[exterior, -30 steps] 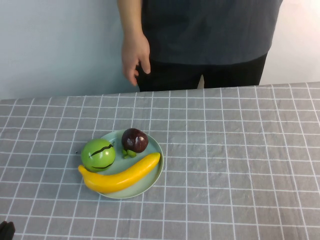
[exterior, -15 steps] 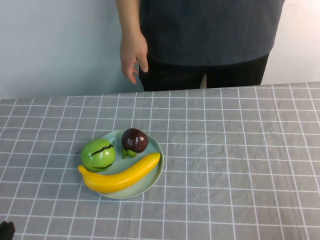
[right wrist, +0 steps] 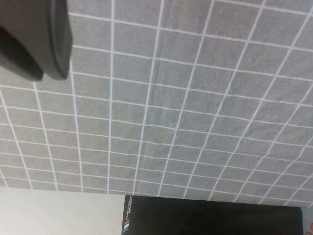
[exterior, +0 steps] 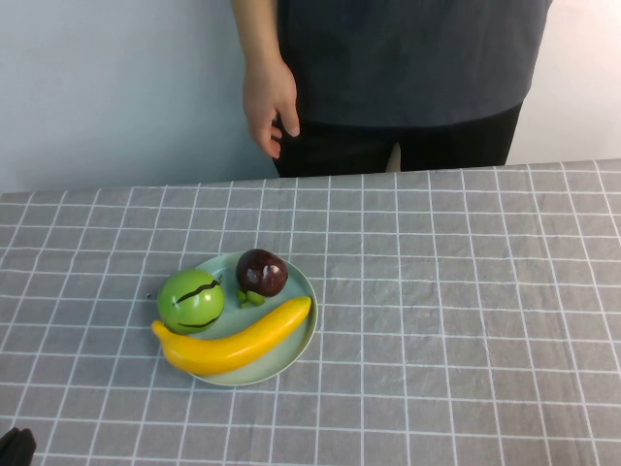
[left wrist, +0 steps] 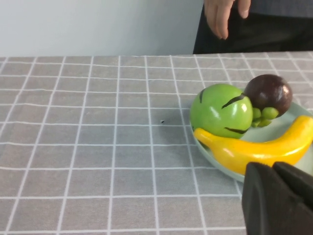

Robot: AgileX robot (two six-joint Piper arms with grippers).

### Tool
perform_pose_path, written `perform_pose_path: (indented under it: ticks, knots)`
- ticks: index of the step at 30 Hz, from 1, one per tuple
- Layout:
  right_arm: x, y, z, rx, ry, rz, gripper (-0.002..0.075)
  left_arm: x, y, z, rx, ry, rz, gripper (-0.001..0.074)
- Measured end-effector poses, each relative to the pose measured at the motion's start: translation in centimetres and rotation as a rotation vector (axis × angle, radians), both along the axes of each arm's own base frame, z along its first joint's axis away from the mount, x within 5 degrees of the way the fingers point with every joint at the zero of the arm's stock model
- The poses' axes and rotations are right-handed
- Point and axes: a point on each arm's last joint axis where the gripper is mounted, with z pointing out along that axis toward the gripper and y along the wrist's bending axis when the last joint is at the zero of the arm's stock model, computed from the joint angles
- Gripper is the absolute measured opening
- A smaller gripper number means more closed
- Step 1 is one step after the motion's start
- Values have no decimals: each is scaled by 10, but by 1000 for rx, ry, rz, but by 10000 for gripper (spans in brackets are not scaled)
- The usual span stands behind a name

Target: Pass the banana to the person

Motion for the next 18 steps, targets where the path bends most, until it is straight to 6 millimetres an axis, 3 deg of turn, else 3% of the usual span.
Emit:
perform_pose_path:
  ticks: [10,18]
  knots:
    - [0,0,0,0,0,0,-9,0,-2,1,-98,4,6,-4]
    - [0,0,0,0,0,0,-9,2,-5,16,-529,-71,45,-4]
